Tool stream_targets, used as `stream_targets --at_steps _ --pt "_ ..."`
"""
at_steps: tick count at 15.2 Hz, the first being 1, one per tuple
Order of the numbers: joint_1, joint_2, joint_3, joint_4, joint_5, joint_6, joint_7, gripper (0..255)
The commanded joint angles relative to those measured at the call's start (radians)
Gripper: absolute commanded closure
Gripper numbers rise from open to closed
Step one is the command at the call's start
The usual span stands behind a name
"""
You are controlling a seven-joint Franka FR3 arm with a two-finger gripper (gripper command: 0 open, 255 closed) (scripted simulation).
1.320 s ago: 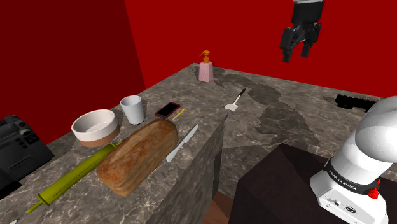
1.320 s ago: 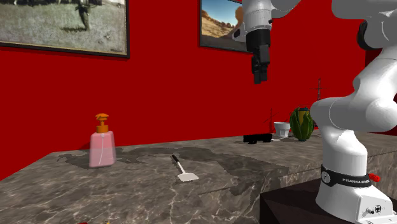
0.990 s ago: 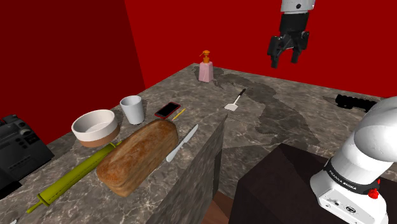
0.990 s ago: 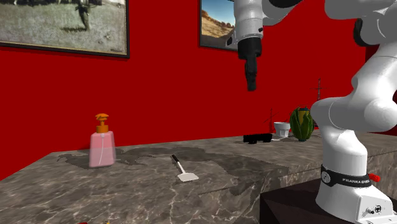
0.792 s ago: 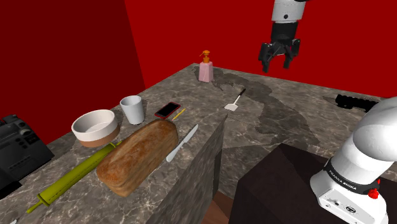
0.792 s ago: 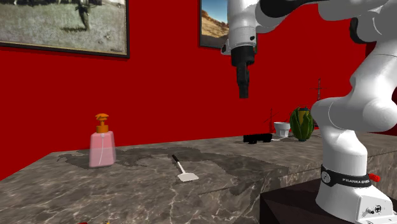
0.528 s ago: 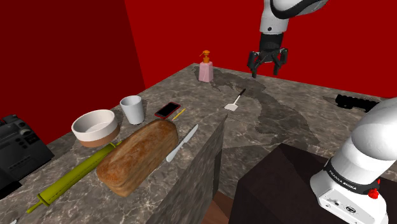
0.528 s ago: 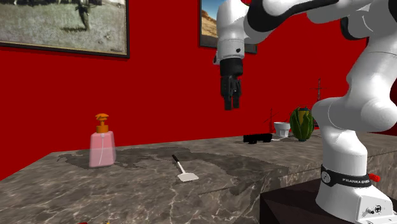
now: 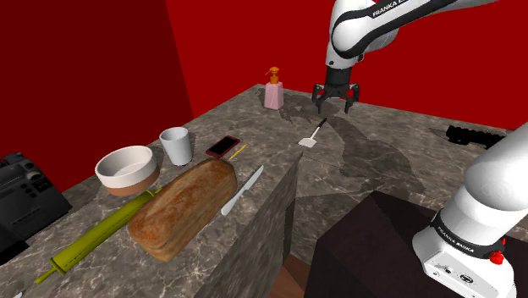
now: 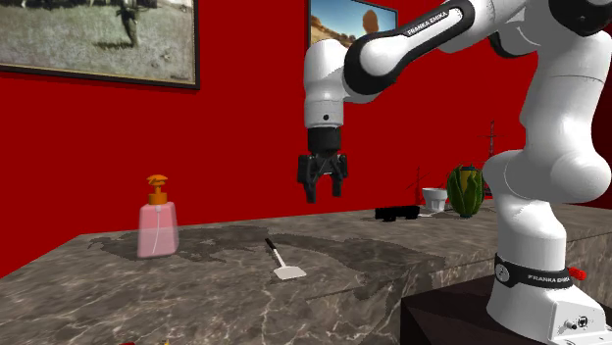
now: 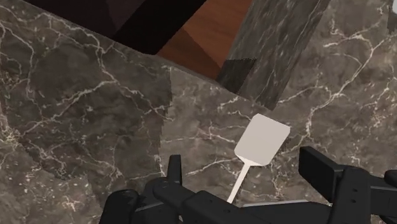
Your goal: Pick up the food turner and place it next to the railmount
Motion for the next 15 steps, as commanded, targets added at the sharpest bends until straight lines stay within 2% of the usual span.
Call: stream_targets --at_steps 1,7,13,15 --pt "-0.017 0.076 0.003 0.034 -0.013 0.05 0.064 0" --pt "-0.053 0.285 -0.008 0.13 -0.061 0.182 0.244 0" --pt "-0.072 0.486 -0.05 0.256 -0.103 0.277 0.41 0" --pt "-0.071 0.5 -0.052 0.256 -0.105 0.29 0.414 0"
